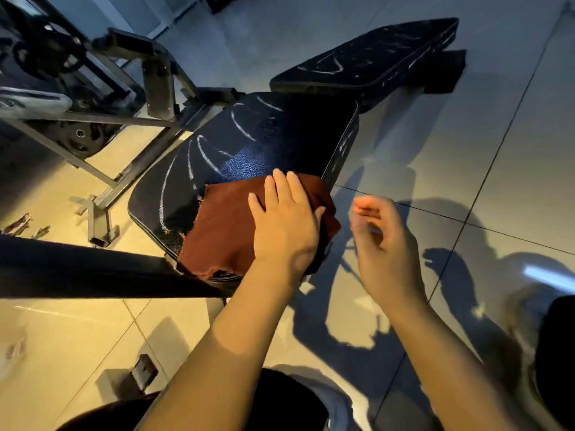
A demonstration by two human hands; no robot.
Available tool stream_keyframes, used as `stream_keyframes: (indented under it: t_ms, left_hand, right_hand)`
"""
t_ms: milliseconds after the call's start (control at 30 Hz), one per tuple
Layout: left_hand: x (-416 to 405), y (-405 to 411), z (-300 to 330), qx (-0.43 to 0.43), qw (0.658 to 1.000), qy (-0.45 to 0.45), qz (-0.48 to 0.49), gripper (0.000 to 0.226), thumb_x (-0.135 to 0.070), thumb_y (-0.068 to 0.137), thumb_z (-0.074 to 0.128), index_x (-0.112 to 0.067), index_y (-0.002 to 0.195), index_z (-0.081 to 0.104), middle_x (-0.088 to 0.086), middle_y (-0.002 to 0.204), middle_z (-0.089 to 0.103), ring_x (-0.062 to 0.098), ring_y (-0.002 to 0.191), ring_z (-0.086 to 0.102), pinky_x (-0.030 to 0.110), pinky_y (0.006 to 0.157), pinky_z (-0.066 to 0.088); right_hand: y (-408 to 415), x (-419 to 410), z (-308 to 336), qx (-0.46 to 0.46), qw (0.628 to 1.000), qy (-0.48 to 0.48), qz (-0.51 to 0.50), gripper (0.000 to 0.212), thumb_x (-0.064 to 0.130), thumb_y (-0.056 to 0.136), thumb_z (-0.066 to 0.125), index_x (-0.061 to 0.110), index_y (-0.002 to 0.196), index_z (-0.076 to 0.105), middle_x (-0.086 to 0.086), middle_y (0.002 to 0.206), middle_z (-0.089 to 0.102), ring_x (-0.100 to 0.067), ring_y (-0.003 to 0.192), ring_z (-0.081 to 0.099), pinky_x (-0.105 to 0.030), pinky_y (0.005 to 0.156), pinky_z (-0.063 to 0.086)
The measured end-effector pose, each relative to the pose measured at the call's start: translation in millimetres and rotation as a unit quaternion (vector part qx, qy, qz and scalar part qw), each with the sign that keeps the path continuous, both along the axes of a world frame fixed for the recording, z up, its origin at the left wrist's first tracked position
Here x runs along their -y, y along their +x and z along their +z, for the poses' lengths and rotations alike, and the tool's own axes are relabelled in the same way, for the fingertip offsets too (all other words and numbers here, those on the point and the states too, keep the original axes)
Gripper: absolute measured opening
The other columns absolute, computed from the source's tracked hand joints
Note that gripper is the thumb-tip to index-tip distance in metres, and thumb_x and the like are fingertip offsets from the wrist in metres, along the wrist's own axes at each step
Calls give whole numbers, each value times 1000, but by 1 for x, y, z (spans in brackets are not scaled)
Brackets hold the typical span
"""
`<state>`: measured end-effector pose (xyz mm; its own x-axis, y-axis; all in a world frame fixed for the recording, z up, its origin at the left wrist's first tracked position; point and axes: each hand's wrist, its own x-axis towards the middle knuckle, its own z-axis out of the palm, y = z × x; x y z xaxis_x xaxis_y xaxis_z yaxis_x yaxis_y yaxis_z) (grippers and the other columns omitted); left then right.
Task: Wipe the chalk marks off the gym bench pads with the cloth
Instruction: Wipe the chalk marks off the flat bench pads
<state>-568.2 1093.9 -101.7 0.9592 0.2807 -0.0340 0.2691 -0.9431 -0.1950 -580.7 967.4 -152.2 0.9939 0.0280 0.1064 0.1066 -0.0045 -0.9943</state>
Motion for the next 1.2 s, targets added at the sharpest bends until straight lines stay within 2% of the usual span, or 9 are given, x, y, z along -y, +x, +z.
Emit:
stream_keyframes:
  t_ms: [200,267,433,600,733,833,900,1000,1200]
  left_hand:
    - [-10,-19,6,-17,999,16,-46,78,-41,98,44,-8,154,0,11,162,-2,25,149,1,48,118,9]
    - [-19,-45,5,1,997,18,-74,76,-38,95,49,-6,153,13,13,161,10,28,148,14,50,116,20]
    - [-24,-55,0,28,994,42,-96,67,-44,92,36,2,139,46,20,144,45,33,131,48,52,101,43]
    - [1,20,2,-3,999,21,-41,67,-40,103,31,-6,153,3,13,162,0,25,149,2,44,118,8]
    - [0,41,9,-5,996,-81,-41,70,-41,101,38,-8,154,5,9,162,-1,20,149,-1,40,118,2]
    - [-24,22,32,36,954,-296,-38,56,-38,100,46,-20,150,28,-9,159,17,-4,141,12,13,113,5]
    - [-41,8,42,92,955,-265,-94,50,-45,98,41,-28,145,38,-20,150,26,-12,135,18,7,112,10]
    - [-64,6,29,40,972,-209,-98,53,-50,91,25,-41,144,20,-19,155,15,-5,142,5,26,120,0]
    - [-68,-17,23,-11,974,-200,-104,54,-59,90,19,-47,141,3,-27,153,-6,-7,143,-11,16,113,-13]
  right_hand:
    - [-26,-2,-7,-57,998,-19,15,23,17,102,46,20,117,63,10,109,63,0,95,55,-5,78,43]
    - [-34,-12,-10,-46,999,3,9,23,21,97,45,20,110,64,8,103,65,-1,93,58,-16,81,46]
    - [-31,-15,-13,-70,995,53,38,26,10,100,49,19,119,64,10,113,64,20,95,53,0,81,37]
    - [-27,-21,-9,-92,983,152,53,31,15,102,43,34,121,60,21,119,61,11,112,54,-4,86,41]
    - [-10,-24,-3,-159,965,199,67,33,28,103,40,43,131,48,22,133,50,13,117,46,-4,86,40]
    - [12,-37,2,-179,962,180,102,43,32,103,38,34,146,38,18,143,38,-1,134,35,-23,110,34]
    - [27,-51,6,-164,969,167,73,46,32,103,42,28,148,36,11,152,34,-7,141,30,-29,116,26]
    - [46,-70,14,-163,978,128,36,58,40,101,42,23,153,23,7,160,18,-10,145,21,-23,113,20]
    - [15,-100,12,-134,983,117,31,66,52,101,30,34,151,-8,13,162,-6,-1,148,-1,-24,121,7]
